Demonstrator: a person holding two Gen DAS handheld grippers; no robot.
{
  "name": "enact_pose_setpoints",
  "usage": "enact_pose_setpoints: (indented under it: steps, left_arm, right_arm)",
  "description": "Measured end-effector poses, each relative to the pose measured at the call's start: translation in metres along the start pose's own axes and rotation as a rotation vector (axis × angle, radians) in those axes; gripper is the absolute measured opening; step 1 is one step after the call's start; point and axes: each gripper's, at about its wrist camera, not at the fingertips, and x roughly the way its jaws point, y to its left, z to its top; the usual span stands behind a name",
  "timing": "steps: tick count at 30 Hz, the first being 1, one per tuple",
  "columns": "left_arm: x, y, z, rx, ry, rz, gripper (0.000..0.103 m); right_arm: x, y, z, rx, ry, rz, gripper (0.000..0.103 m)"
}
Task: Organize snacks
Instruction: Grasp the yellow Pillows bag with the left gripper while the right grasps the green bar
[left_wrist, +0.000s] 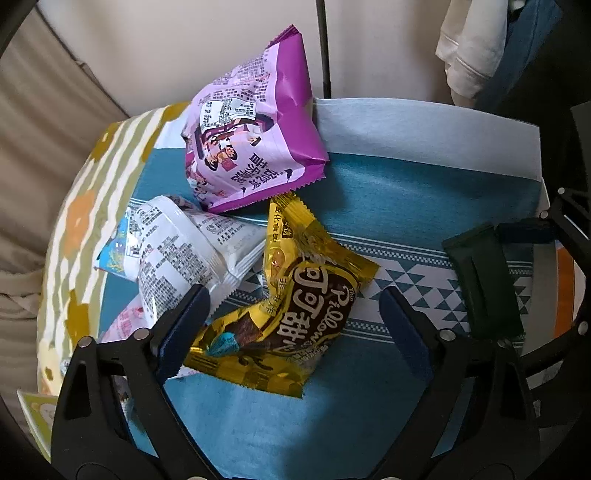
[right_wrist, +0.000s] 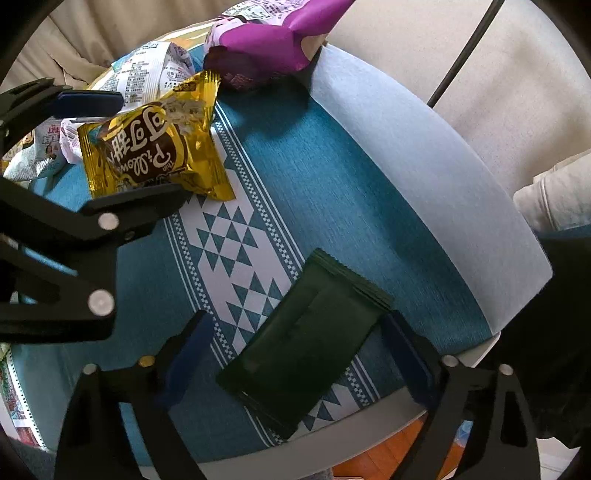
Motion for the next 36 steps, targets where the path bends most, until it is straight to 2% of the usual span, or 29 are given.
enact_pose_setpoints:
  steps: [4,7,13,15,19,21,22,27,36]
  left_arm:
    - [0.008,0.0,0.003,0.015,0.018,0.012,0.082]
    - [0.008,-0.002,0.001,0.029,0.022,0.026,0.08]
    - [0.012,-0.01,-0.005,0.051,0.04,0.048,0.07]
    - [0.014,-0.013,-0.006,0.06,0.043,0.057,0.062]
    - [0.014,-0.019,-0.006,0.077,0.039,0.067,0.059]
    - [0.013,-0.02,-0.007,0.073,0.036,0.065,0.051]
    - [0.013,-0.021,-0.007,0.068,0.036,0.062,0.047]
    - [0.008,-0.021,-0.009,0.032,0.041,0.07,0.046]
    - [-0.025,-0.015,-0.015,-0.082,0.024,0.079,0.046]
  right_arm:
    - [-0.003,0.002,0.001,-0.011,-0.016,0.002,0.069]
    - [-0.004,-0.001,0.0,-0.006,-0.028,0.003,0.062]
    - [-0.006,-0.001,-0.001,-0.008,-0.039,0.007,0.058]
    - [-0.007,-0.003,-0.002,-0.008,-0.042,0.006,0.058]
    - [-0.008,0.0,0.001,-0.012,-0.046,0.006,0.057]
    - [-0.009,-0.002,-0.002,-0.015,-0.051,0.005,0.055]
    - [-0.01,0.009,-0.002,-0.017,-0.053,0.007,0.052]
    - [-0.019,0.008,-0.012,-0.023,-0.064,0.016,0.046]
    - [-0.043,-0.013,-0.016,-0.031,-0.105,0.063,0.045]
